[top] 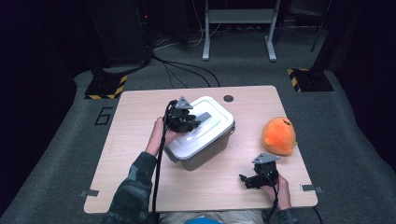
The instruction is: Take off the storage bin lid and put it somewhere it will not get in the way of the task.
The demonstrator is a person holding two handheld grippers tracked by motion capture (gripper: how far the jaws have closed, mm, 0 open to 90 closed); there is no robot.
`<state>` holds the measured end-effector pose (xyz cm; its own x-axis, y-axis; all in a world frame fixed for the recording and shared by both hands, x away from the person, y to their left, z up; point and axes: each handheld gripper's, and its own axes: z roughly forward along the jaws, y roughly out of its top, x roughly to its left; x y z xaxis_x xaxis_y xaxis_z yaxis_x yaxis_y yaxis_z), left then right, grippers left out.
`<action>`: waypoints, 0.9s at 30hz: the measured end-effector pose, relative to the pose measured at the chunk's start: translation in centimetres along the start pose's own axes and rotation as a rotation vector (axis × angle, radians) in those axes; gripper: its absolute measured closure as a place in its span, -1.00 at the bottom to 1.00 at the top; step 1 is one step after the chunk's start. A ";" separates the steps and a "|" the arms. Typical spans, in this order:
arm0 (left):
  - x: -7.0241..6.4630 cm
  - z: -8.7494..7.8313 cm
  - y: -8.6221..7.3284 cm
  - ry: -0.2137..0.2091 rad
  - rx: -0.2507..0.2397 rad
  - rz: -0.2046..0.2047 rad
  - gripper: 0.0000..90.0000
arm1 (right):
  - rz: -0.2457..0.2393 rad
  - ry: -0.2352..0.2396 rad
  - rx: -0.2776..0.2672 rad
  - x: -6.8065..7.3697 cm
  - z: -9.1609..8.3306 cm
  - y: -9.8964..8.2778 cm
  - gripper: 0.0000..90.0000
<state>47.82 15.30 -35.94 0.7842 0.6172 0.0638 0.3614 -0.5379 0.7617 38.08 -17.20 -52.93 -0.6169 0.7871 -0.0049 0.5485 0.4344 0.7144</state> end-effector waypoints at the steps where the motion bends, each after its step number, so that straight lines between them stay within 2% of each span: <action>1: 0.0 -0.1 0.0 0.001 0.002 0.003 0.48 | 0.000 0.000 0.000 0.0 0.0 0.0 -0.98; 27: 1.5 -2.4 -0.3 0.052 -0.008 -0.019 0.47 | 0.001 -0.002 0.000 0.0 0.0 0.0 -0.97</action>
<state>47.65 17.77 -34.54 0.7501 0.6561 0.0827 0.3714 -0.5214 0.7682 38.10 -17.21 -52.92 -0.6154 0.7882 -0.0055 0.5490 0.4336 0.7145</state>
